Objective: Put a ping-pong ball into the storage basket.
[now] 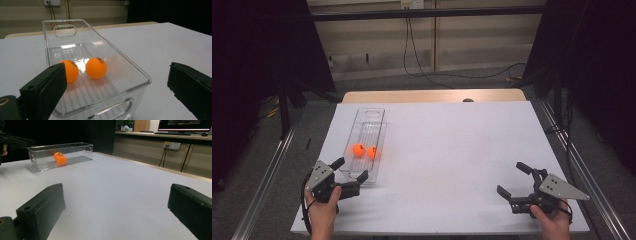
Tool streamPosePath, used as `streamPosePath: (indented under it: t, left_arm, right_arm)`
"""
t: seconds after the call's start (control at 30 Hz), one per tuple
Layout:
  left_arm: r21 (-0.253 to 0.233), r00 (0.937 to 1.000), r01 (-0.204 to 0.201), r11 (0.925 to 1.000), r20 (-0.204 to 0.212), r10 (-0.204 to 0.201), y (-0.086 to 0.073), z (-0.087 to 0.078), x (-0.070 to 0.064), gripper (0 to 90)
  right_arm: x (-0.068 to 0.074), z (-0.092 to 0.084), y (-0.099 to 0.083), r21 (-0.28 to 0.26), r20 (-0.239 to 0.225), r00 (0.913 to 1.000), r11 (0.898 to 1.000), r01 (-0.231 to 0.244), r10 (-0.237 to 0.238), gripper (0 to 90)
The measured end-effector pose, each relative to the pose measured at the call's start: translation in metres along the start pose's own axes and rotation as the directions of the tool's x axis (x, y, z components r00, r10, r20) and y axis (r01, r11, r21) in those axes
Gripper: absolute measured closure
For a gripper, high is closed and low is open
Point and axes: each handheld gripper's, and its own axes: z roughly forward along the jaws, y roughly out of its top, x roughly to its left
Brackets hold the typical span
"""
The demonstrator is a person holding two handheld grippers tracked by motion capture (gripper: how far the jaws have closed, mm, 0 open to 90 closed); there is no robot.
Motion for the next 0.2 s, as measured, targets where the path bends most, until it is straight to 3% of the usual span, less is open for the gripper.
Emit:
streamPosePath:
  t: [0.2]
  left_arm:
    - [-0.002, 1.0000, -0.007, 1.0000, -0.001, 0.007, 0.0005, -0.0004, -0.0004, 2.6]
  right_arm:
    - [-0.0001, 0.0005, -0.0004, 0.003, 0.000, 1.0000, 1.000, 0.004, -0.004, 0.5]
